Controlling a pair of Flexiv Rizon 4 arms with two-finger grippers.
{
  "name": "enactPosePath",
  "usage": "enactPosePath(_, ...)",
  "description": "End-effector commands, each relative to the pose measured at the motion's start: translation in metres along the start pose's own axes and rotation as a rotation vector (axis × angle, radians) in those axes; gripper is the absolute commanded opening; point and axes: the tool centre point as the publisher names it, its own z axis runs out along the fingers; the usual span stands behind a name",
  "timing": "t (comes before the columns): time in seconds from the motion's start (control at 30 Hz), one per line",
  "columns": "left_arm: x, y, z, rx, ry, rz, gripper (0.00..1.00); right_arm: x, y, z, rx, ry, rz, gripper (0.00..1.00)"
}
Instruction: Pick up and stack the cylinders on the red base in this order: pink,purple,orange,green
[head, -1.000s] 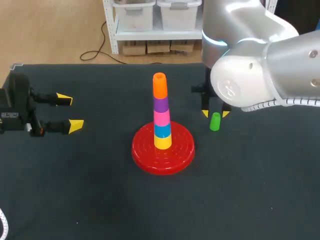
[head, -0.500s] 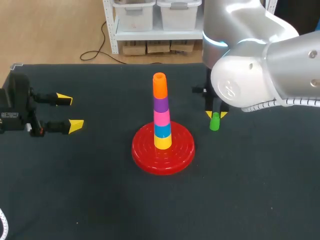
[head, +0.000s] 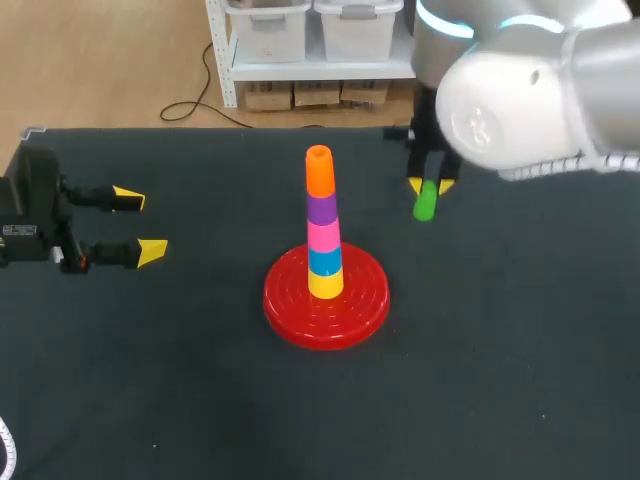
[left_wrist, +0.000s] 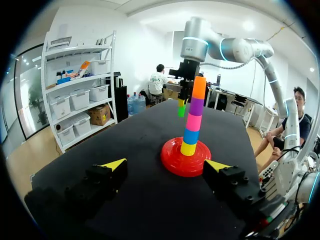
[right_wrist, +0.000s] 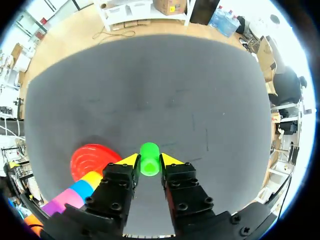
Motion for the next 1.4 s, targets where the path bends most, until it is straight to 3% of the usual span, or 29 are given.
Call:
enactPosePath(0.03,0.002,0.0,0.002,-0.006,-0.009,0.004,1.0,0.005,0.0,-0.054,-0.006,-0.014,0.001,0.0)
enactPosePath(0.33,0.002,0.0,0.002,-0.006,-0.009,0.004,1.0,0.002,0.032,-0.132,-0.019,-0.08,-0.049,0.0)
enactPosePath(0.67,0.002,0.0,0.002,-0.006,-0.009,0.004,1.0,0.023,0.079,-0.195,-0.051,-0.098,-0.181,0.0)
enactPosePath(1.03,0.002,0.0,0.002,-0.006,-0.009,0.004,1.0,0.058,0.118,-0.203,-0.055,-0.074,-0.281,0.0)
enactPosePath(1.4,0.002,0.0,0.002,-0.006,-0.009,0.004,1.0,0.075,0.131,-0.19,-0.043,-0.025,-0.321,0.0)
